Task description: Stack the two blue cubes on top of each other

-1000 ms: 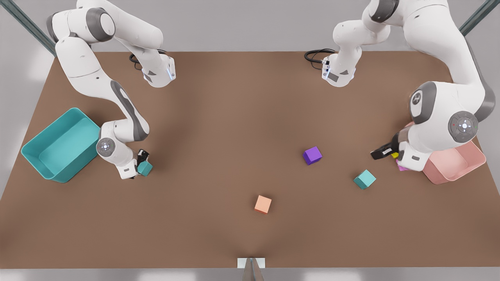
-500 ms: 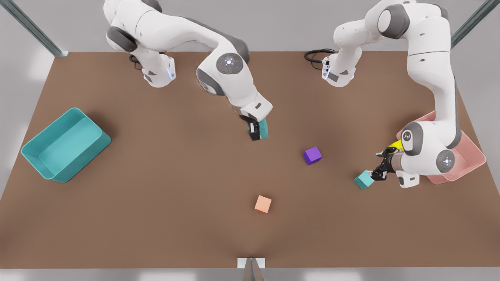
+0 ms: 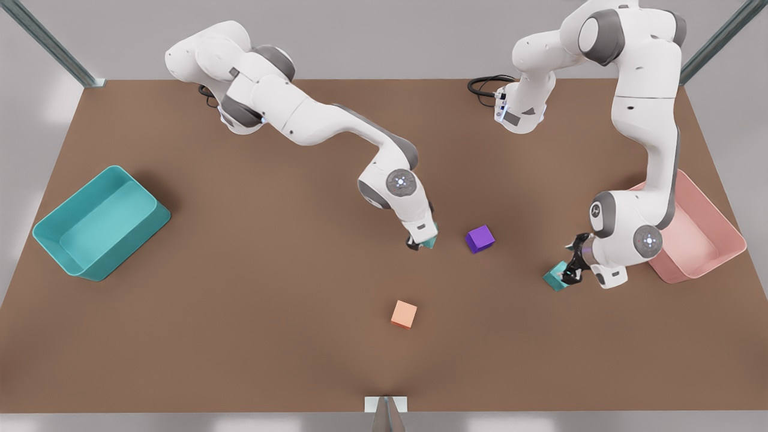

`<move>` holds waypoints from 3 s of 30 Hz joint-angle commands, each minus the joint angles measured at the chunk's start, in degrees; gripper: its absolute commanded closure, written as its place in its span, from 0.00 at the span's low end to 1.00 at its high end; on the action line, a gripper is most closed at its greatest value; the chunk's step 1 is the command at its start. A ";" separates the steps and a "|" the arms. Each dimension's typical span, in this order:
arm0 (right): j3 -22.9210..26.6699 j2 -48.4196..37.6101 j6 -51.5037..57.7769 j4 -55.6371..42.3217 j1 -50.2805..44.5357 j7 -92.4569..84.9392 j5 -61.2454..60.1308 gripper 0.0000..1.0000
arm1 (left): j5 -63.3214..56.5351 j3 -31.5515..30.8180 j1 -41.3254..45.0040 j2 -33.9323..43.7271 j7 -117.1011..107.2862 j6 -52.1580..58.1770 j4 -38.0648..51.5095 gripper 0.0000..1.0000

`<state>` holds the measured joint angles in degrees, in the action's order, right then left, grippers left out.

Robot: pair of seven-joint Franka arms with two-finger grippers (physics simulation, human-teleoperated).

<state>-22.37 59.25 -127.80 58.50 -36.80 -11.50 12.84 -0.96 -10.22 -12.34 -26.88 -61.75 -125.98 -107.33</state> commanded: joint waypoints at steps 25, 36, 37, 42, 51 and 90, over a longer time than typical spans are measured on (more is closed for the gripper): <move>-0.84 -24.53 34.61 -0.14 9.63 26.62 -6.77 0.00 | -6.16 -5.77 -3.65 0.34 28.96 -5.15 -0.60 0.00; 5.67 -72.43 26.54 66.92 51.83 17.48 -9.41 0.00 | -6.24 -5.60 -6.38 -5.81 34.06 -13.59 -0.25 0.00; 5.67 -75.15 27.68 67.01 51.74 17.56 -9.41 0.00 | -6.24 -5.60 -6.38 -5.81 34.06 -13.59 -0.25 0.00; 3.91 -78.50 39.11 58.83 51.04 16.86 -12.40 0.00 | -6.33 -5.60 -6.55 -6.34 34.06 -14.20 -0.42 0.00; 2.42 -77.62 38.23 57.34 53.68 17.39 -14.16 0.00 | -6.24 -5.60 -6.99 -5.55 33.18 -14.99 -2.80 0.00; 2.68 -77.36 38.32 56.46 54.47 17.48 -14.24 0.00 | -12.31 -10.61 27.46 -2.91 -19.38 0.39 7.92 0.38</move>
<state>-19.64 -18.07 -89.52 114.97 17.66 6.15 -1.38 -13.18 -20.91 13.74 -29.40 -52.67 -127.06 -99.90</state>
